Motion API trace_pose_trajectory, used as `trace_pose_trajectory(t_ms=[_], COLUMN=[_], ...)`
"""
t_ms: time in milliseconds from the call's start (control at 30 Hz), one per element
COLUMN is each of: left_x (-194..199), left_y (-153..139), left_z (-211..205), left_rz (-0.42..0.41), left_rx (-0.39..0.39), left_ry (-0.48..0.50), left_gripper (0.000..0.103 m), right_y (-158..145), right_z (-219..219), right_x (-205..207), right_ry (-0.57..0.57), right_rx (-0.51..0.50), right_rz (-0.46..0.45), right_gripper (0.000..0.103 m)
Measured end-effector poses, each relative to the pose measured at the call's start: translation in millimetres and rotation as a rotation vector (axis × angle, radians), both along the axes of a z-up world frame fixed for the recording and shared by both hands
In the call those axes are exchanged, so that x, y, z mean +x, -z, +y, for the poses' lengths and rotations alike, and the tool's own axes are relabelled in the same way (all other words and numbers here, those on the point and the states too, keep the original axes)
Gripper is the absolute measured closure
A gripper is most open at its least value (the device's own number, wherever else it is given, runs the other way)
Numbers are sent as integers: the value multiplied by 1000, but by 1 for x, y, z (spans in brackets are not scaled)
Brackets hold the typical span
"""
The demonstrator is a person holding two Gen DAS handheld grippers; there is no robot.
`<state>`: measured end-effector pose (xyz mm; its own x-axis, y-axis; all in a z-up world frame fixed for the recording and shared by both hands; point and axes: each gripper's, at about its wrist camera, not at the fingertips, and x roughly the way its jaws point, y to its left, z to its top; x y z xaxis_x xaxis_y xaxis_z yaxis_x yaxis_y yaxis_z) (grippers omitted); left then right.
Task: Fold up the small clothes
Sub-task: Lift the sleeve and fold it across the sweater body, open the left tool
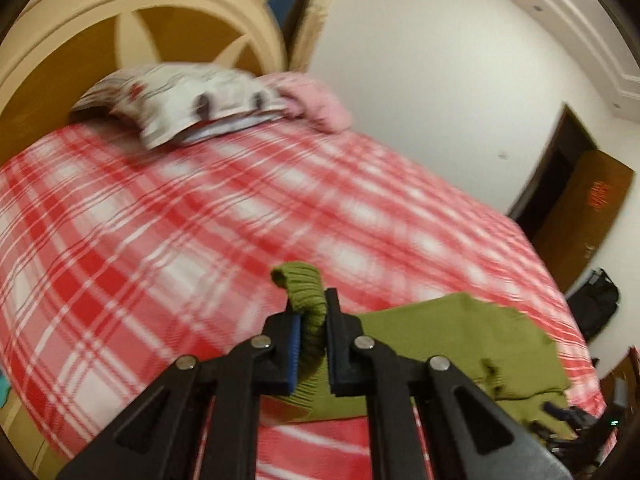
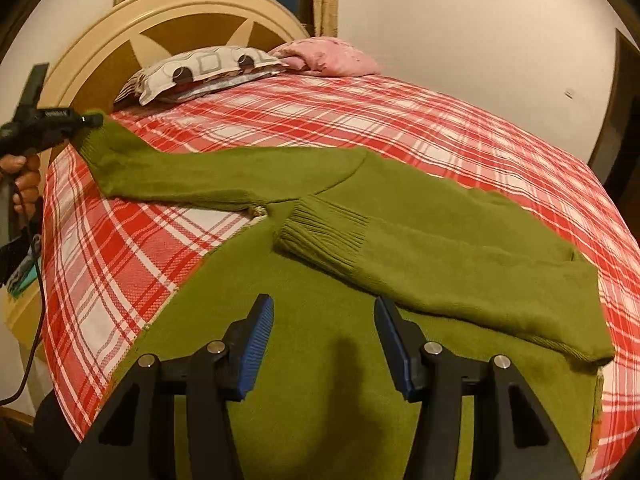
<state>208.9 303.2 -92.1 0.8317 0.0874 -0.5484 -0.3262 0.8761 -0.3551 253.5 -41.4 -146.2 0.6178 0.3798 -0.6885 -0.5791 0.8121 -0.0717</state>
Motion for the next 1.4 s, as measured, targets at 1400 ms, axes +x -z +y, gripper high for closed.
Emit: trace_pose_trajectory(t_ms=[1400], left_x=[178], left_y=[-28], left_z=[-413], left_rz=[4], left_rx=[58], left_ry=[633], left_gripper=[92], right_y=[7], right_z=[-219], right_x=[16], right_ry=[488], right_rx=[232], right_rz=[88], right_gripper=[49])
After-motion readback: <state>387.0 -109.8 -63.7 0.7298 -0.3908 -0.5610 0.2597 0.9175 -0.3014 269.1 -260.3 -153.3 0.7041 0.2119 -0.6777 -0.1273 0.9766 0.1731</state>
